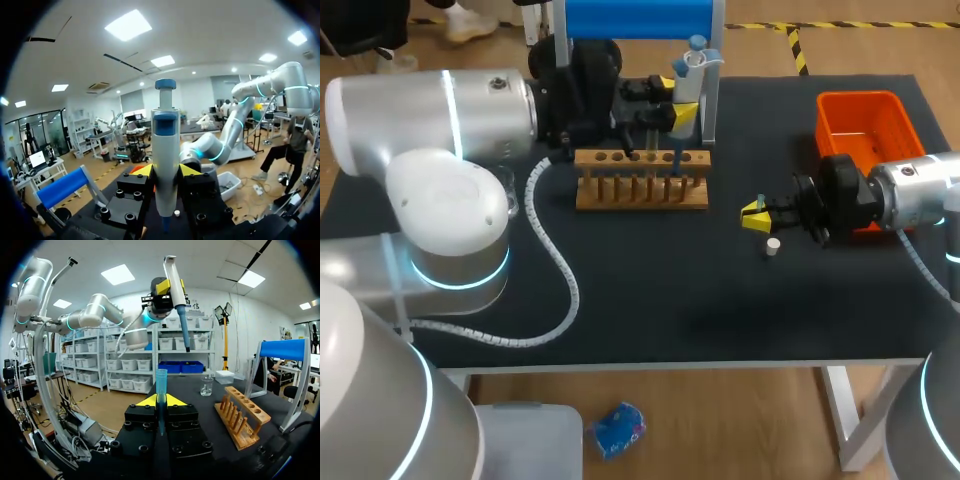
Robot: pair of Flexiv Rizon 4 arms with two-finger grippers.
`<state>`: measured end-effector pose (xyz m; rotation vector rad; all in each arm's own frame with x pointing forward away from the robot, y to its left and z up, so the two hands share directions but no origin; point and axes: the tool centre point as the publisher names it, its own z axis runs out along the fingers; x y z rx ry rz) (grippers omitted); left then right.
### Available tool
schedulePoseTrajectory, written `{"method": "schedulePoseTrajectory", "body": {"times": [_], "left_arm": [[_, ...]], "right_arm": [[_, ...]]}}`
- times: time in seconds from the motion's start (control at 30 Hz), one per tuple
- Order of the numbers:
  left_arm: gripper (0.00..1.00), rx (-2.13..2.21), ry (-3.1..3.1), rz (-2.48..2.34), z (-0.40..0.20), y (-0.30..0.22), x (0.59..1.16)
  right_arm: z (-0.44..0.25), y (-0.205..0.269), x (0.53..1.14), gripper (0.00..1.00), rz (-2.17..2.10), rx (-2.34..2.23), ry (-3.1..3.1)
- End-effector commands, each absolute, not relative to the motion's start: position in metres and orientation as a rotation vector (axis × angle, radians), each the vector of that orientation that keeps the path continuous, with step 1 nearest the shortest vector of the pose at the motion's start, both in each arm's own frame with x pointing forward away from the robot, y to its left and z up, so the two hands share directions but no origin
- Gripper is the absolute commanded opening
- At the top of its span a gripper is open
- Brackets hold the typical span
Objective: Invert the test tube, pick up the pipette, mount the tip to pipette, aspirate from beaker and dispense into the tube, eject the tip, return the pipette, and cap with the stopper.
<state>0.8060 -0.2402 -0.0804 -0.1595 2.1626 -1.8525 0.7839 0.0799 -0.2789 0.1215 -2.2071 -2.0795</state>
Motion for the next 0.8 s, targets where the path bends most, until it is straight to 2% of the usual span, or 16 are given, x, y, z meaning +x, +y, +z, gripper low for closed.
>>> {"method": "schedulePoseTrajectory", "body": {"times": [0.03, 0.8], "left_arm": [[0.00, -0.154, 2.140, -1.910, -0.0882, -0.2455, 0.8126], [0.00, -0.152, 2.234, -1.890, -0.0934, -0.2491, 0.8180]], "right_arm": [[-0.2783, 0.0795, 0.7838, 0.00, -2.077, 0.122, -2.209], [-0.2783, 0.0795, 0.7838, 0.00, -2.077, 0.122, -2.209]]}}
